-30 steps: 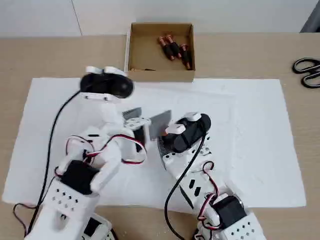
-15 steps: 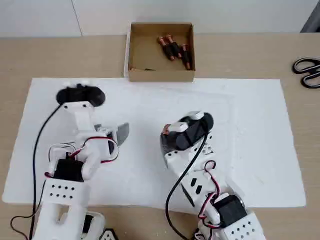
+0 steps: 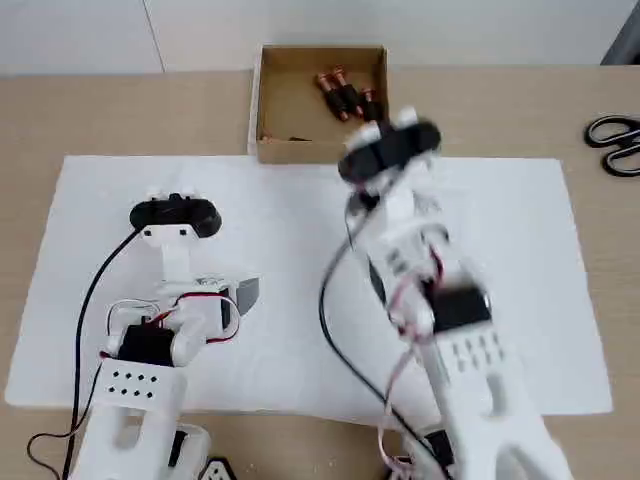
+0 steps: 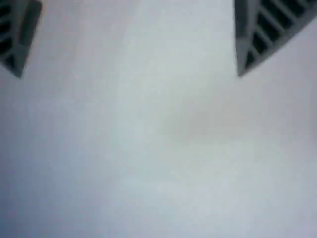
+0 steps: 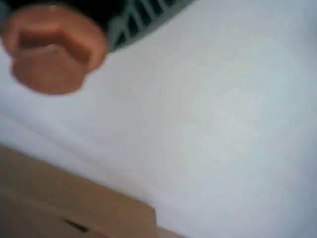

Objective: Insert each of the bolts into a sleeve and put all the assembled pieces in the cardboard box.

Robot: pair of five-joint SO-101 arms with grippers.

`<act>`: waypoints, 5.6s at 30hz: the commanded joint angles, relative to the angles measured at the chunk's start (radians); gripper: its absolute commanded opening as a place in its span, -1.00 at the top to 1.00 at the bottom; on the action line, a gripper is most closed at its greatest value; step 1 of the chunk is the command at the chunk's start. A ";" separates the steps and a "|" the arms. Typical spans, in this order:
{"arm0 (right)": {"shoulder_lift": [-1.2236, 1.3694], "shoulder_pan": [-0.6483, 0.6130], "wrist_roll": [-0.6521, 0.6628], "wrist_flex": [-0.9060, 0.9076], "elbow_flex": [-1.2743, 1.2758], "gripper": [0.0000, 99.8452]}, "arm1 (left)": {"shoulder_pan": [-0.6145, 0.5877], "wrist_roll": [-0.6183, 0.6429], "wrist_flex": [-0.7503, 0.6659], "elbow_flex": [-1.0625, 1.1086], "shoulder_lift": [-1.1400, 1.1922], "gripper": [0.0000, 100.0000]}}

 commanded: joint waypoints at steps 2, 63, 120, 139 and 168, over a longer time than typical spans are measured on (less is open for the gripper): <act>0.378 0.008 0.008 -0.025 -0.448 0.99 | -0.006 -0.011 0.003 -0.002 -0.025 0.48; 2.029 0.033 0.008 -0.090 -2.348 0.52 | -0.006 -0.011 0.003 -0.019 -0.035 0.48; -0.493 0.079 0.009 0.610 -0.238 0.52 | -0.005 -0.008 0.069 0.236 -0.888 0.48; -0.791 0.303 0.011 -0.070 0.812 0.52 | -0.005 -0.009 0.069 0.400 -0.888 0.48; -0.792 0.303 0.006 -0.145 1.003 0.51 | -0.005 -0.006 0.069 0.470 -0.888 0.48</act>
